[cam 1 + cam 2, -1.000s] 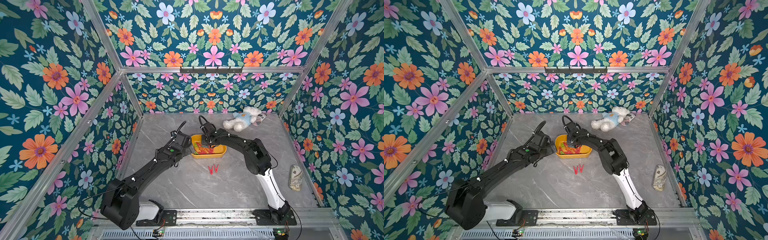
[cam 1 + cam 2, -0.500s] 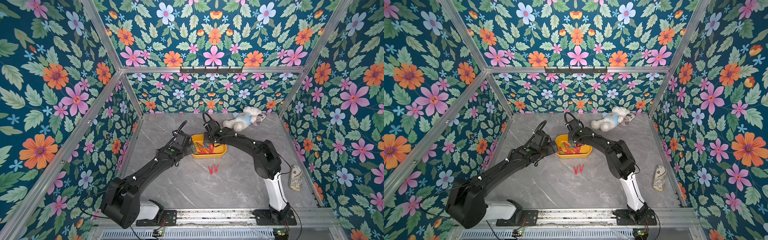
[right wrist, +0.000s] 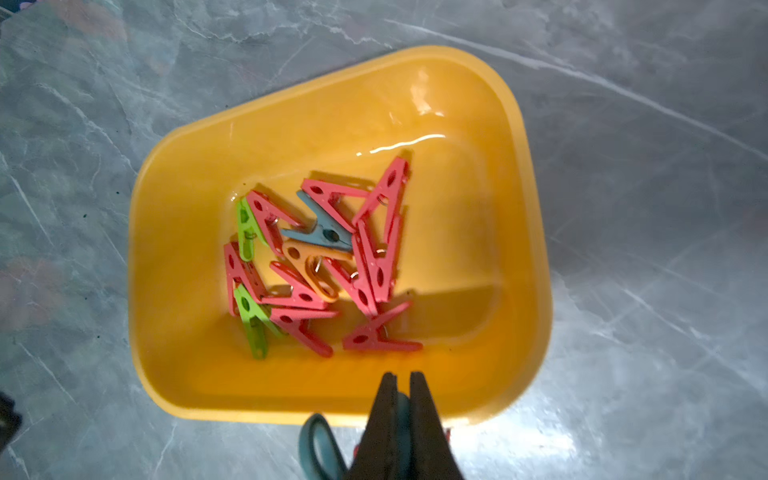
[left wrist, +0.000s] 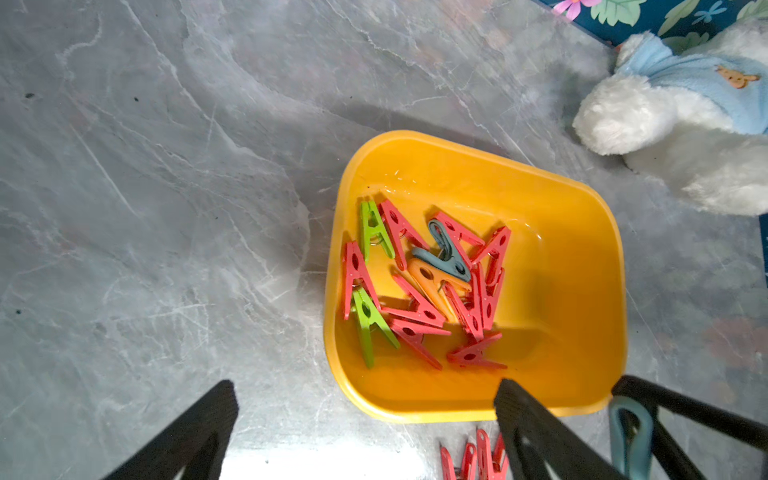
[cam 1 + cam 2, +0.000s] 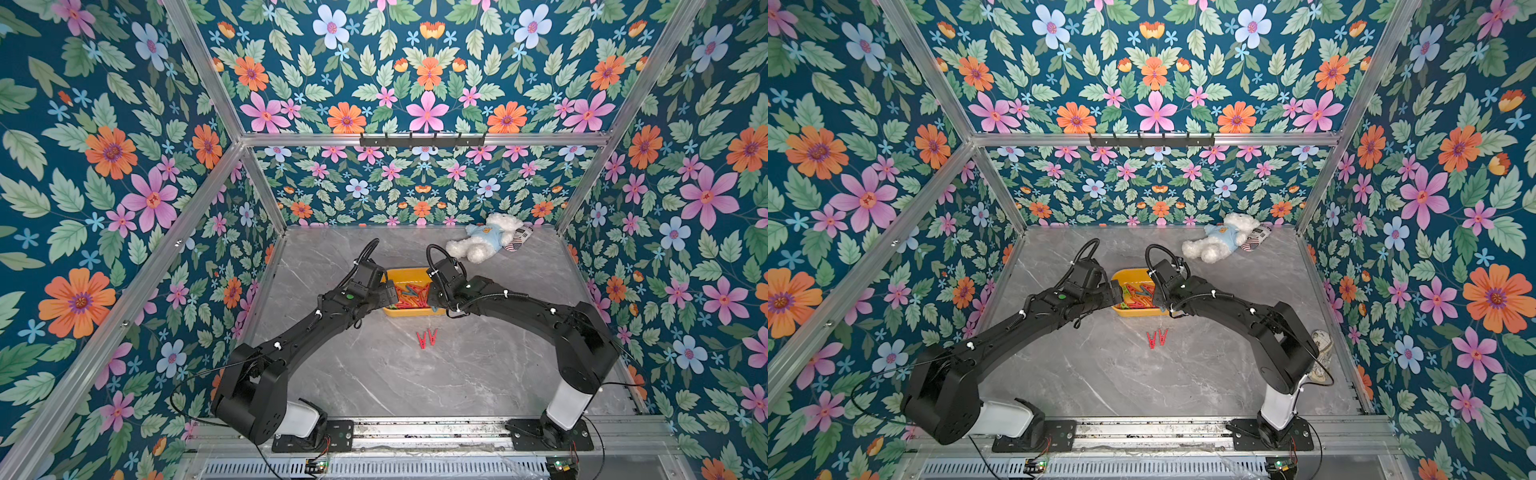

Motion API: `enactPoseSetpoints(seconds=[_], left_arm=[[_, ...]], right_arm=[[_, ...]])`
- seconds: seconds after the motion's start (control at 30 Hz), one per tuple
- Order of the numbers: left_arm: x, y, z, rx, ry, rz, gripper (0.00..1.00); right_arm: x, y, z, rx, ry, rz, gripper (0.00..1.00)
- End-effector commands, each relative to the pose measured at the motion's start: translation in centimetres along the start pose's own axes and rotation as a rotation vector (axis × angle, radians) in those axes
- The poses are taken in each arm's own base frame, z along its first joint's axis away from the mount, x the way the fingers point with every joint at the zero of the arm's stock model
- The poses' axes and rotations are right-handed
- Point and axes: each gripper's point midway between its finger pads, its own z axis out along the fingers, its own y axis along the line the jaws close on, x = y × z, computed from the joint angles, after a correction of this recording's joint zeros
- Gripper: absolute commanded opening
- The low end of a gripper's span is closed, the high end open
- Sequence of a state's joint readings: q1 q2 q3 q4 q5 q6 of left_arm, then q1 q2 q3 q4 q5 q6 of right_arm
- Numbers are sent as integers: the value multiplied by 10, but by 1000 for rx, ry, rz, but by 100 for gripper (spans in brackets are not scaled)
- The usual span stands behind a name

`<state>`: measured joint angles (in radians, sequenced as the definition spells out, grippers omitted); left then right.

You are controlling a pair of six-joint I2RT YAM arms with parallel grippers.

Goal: Take the clothespins out of the storage box
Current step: Place the clothespin at the center of the board.

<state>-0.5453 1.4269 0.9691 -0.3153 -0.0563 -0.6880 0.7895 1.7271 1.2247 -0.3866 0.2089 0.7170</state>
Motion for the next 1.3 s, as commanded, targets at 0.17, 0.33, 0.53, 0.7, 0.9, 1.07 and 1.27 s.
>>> enactPoseSetpoints(seconds=[0.17,0.33,0.53,0.7,0.9,1.07,1.27], left_arm=[[-1,-8,1,35,8,13,100],[2,-8,1,37,21,6,100],[4,-8,-2,40,26,-1,100],[5,-7,-3,40,27,-5,100],[6,-6,-3,39,32,-5,100],[7,-5,-2,37,34,-3,100],[8,-7,0,41,39,-6,100]], right_arm=[[32,-32,-8,34,-2,102,3],[54,-43,0,47,27,121,3],[67,-48,13,57,57,124,3],[80,-56,30,98,91,113,3],[89,-60,37,115,118,112,3],[91,-60,38,120,123,109,9],[89,-59,34,118,122,105,21]])
